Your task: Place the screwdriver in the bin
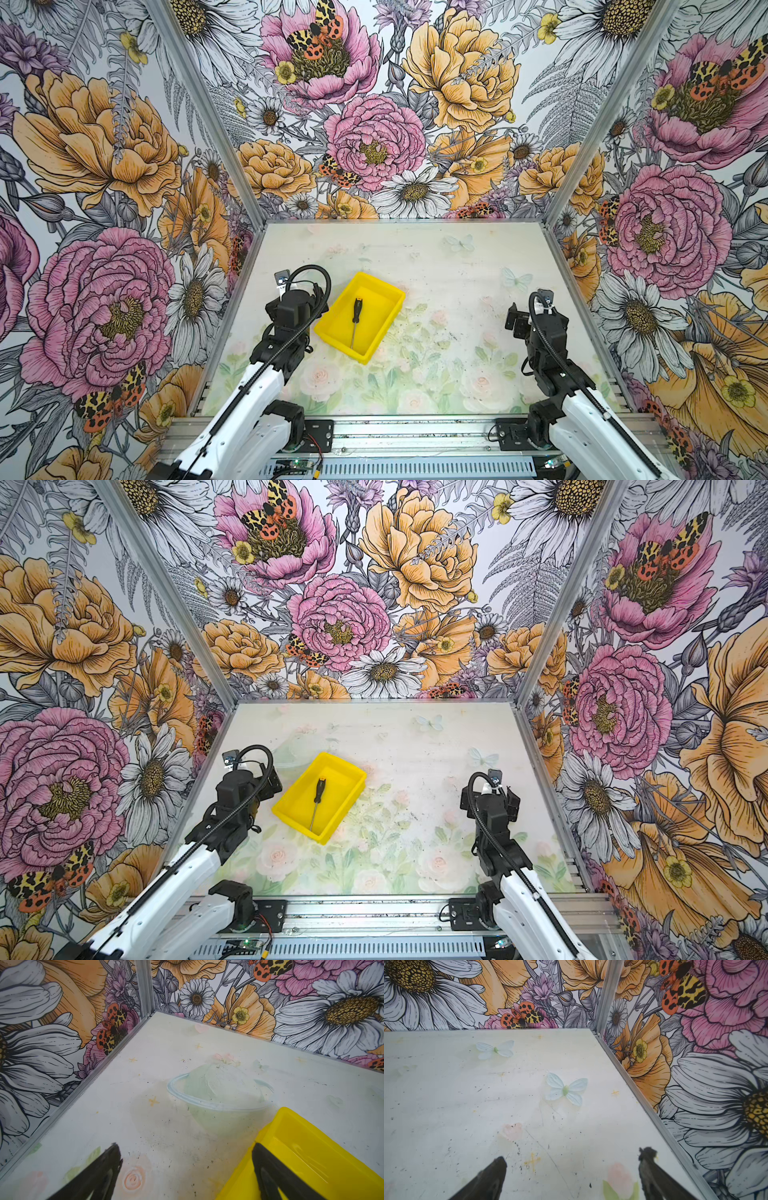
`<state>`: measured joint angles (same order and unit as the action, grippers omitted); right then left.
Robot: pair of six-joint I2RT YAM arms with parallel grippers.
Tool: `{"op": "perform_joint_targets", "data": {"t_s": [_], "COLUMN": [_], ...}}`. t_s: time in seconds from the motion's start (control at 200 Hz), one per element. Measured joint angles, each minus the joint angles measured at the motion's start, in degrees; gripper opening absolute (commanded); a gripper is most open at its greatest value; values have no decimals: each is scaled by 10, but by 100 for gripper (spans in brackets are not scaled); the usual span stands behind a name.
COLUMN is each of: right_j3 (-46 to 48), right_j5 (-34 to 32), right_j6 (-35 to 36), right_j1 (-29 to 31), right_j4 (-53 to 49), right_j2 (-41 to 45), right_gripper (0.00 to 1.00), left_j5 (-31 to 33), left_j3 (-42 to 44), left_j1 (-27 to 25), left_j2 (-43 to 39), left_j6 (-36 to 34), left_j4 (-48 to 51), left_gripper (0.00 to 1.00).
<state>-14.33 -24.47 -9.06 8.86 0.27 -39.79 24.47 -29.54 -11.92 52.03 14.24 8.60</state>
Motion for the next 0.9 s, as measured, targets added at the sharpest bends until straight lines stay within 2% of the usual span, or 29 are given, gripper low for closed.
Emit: {"op": "perform_joint_targets", "data": {"t_s": [0.11, 0.22, 0.39, 0.561, 0.696, 0.901], "right_j3": [6, 0, -27, -40, -42, -57], "right_j5": [43, 59, 63, 55, 55, 67], "right_j6": [6, 10, 3, -9, -9, 2], "right_j1": [-54, -72, -75, -75, -75, -78], "right_j4": [82, 128, 165, 224, 273, 351], "right_j2": [-101, -185, -234, -271, -306, -371], "right_gripper": [100, 100, 99, 99, 100, 100], "left_j5": [-41, -75, -122, -154, -184, -228], "left_j3": [-14, -27, -33, -33, -37, 1], "left_j1": [43, 77, 118, 135, 140, 145], "left_j2": [99, 169, 257, 336, 369, 354], "left_j6": [-42, -73, -92, -106, -115, -126], "left_j4": [-52, -109, -214, -308, -339, -433], "left_gripper": [99, 99, 99, 99, 99, 99]}}
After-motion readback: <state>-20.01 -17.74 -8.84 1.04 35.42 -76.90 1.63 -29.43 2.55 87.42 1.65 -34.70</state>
